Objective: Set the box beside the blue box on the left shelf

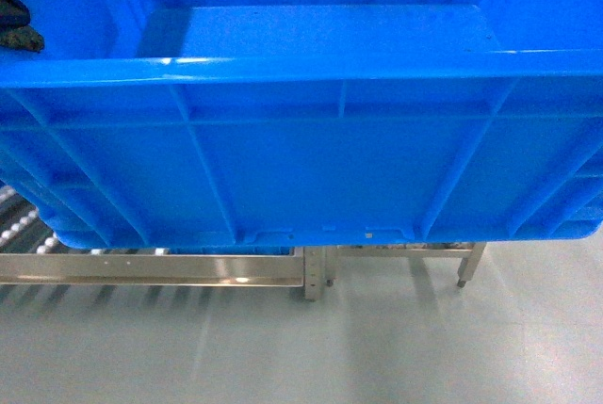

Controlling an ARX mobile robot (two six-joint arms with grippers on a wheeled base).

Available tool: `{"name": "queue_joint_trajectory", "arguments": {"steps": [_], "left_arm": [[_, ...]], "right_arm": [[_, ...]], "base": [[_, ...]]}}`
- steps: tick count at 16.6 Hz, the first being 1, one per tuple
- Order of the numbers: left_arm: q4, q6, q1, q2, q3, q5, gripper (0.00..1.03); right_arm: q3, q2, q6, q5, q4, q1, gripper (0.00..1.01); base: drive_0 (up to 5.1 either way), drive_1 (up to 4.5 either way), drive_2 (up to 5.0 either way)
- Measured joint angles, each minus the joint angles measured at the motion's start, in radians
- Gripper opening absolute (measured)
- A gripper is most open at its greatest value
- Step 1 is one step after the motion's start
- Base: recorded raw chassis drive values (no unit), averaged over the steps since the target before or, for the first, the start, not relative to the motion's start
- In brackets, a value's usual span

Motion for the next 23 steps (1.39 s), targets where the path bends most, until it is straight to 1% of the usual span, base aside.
{"name": "queue_joint_trajectory", "arguments": {"steps": [23], "left_arm": [[0.001, 0.0, 0.0, 0.0, 0.0, 0.0, 0.17]], "right_arm": [[0.0, -0.001, 0.0, 0.0, -0.001, 0.0, 0.19]], "base": [[-5.0, 2.5, 2.4]]}}
